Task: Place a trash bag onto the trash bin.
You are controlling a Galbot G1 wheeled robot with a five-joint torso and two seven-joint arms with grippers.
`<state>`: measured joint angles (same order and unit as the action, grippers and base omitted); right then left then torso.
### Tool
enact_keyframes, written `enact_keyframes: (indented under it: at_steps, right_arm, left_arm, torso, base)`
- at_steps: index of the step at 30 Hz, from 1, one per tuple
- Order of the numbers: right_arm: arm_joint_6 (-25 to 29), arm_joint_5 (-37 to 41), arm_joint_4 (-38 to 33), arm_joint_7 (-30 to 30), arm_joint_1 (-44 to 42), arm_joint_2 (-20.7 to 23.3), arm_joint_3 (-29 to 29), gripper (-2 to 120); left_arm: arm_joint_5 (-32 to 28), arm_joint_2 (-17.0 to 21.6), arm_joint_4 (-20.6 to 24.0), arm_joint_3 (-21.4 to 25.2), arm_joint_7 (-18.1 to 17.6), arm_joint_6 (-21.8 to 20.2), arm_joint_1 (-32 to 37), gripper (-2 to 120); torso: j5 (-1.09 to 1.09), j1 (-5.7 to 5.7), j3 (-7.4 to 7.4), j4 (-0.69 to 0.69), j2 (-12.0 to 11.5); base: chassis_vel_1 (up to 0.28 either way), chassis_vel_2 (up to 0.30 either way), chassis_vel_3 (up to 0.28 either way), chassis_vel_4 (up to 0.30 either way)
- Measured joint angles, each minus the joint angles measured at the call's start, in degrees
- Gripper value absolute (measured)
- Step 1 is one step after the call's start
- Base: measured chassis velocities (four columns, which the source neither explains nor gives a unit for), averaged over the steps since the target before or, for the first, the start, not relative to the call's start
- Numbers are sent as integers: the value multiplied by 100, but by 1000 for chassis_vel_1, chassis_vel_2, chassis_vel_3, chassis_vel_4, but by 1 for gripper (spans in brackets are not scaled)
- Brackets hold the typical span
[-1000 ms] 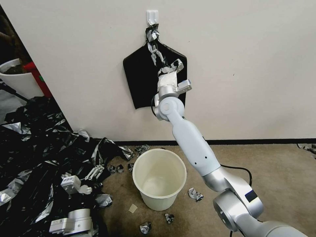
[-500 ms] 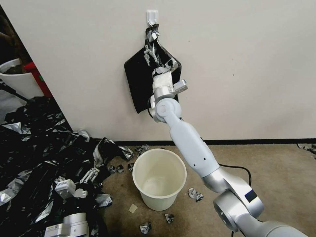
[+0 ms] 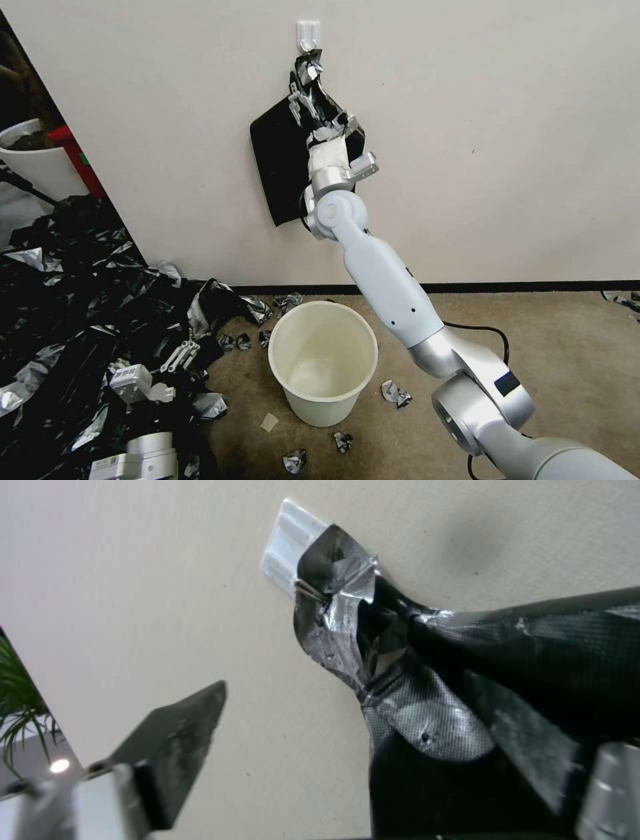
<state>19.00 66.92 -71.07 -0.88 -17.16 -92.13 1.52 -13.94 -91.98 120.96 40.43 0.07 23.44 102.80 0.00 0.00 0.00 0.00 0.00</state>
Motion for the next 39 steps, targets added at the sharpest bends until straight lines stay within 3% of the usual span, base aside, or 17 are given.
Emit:
enact_keyframes:
  at_steps: [25, 37, 39]
  right_arm:
    - [41, -134, 76, -353, -104, -1, -14, 0]
    - [109, -196, 115, -649, -180, 0, -25, 0]
    - [125, -614, 14, -502, -330, 0, 50, 0]
  left_arm:
    - [94, -17, -45, -37, -9, 67, 32, 100]
    - [94, -17, -88, -32, -12, 98, 12, 100]
    - [92, -16, -98, -29, -12, 98, 4, 100]
  torso:
    - [0, 0, 0, 0, 0]
    - [0, 0, 0, 0, 0]
    - [0, 0, 0, 0, 0]
  base:
    - [0, 0, 0, 0]
    - [0, 0, 0, 0]
    - [0, 0, 0, 0]
